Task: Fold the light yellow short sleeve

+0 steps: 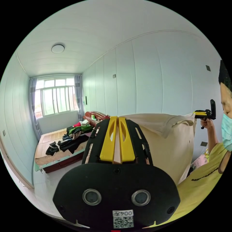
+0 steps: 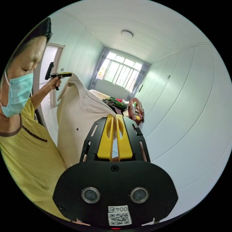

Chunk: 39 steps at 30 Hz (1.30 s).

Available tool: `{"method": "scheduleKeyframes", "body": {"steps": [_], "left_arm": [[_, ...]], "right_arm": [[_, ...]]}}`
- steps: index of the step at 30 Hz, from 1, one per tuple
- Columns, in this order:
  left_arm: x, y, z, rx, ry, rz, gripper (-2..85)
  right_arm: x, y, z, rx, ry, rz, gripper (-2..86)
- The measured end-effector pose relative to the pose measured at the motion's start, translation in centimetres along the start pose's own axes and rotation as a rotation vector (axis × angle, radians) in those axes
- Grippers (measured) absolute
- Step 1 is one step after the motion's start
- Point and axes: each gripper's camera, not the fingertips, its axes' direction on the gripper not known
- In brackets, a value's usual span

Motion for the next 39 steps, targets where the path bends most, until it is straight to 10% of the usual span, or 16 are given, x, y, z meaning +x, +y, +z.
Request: {"method": "scheduleKeyframes", "body": {"steps": [24, 39], "left_arm": [[-1.7, 32.2, 75.0, -0.891, 0.055, -0.045, 1.3], [-0.5, 48.2, 88.1, -1.036, -0.005, 0.030, 6.5]], "right_arm": [[23.3, 28.2, 66.6, -0.870, 0.006, 0.350, 0.3], [42.2, 50.4, 73.2, -0.853, -0.031, 1.033, 10.4]]}}
